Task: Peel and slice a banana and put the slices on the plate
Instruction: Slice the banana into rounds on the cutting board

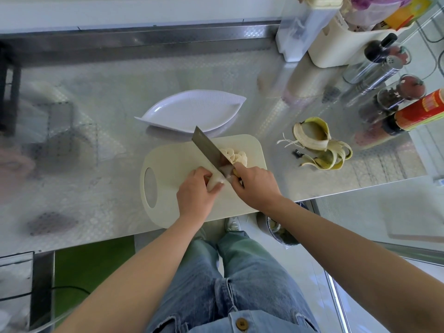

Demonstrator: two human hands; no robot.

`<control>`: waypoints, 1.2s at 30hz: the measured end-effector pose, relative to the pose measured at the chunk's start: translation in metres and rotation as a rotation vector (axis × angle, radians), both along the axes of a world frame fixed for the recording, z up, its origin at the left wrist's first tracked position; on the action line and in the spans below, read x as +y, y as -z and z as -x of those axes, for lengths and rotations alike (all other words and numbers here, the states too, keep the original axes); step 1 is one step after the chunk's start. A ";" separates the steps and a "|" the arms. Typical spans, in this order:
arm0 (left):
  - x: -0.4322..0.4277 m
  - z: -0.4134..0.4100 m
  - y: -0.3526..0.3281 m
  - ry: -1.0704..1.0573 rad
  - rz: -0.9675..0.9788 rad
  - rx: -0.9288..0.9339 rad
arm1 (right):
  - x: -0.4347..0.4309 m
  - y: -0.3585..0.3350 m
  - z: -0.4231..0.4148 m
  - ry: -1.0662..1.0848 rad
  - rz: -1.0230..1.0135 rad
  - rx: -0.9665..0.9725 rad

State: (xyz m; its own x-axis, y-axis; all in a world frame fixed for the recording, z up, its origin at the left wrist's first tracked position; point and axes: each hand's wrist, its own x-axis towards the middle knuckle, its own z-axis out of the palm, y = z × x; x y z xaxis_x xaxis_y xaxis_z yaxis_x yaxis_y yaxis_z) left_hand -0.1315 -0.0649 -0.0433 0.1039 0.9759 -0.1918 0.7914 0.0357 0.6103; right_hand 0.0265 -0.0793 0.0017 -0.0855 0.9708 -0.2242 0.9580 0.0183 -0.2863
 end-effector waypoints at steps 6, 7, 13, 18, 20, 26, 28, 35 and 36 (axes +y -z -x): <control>-0.001 0.002 -0.002 0.004 0.003 0.016 | 0.001 -0.010 -0.003 -0.021 -0.005 -0.004; -0.002 0.002 -0.003 0.005 0.002 0.018 | 0.000 -0.011 -0.003 -0.023 -0.003 -0.004; -0.002 0.002 -0.003 0.006 0.004 0.019 | -0.002 -0.010 -0.003 -0.025 -0.016 0.002; -0.001 0.002 -0.002 -0.004 0.007 -0.005 | -0.002 -0.005 -0.003 -0.051 -0.005 -0.029; -0.002 0.002 -0.001 -0.004 0.005 -0.015 | -0.002 -0.002 -0.002 -0.063 0.010 -0.040; -0.002 0.001 0.000 -0.005 0.015 -0.019 | -0.005 0.013 0.002 -0.049 0.054 -0.086; -0.001 0.000 0.001 -0.015 0.036 -0.018 | -0.006 0.015 0.002 -0.027 0.047 -0.081; -0.002 0.002 0.001 -0.020 0.016 -0.012 | -0.008 0.001 -0.002 -0.001 -0.020 -0.024; -0.002 0.002 0.001 -0.019 0.011 -0.013 | -0.008 -0.003 -0.002 0.003 -0.031 -0.011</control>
State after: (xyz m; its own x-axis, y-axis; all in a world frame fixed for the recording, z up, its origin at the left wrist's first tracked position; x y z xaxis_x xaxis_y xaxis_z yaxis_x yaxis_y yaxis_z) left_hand -0.1331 -0.0673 -0.0440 0.0880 0.9756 -0.2012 0.7826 0.0572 0.6198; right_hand 0.0287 -0.0869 0.0043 -0.0800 0.9776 -0.1947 0.9610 0.0238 -0.2754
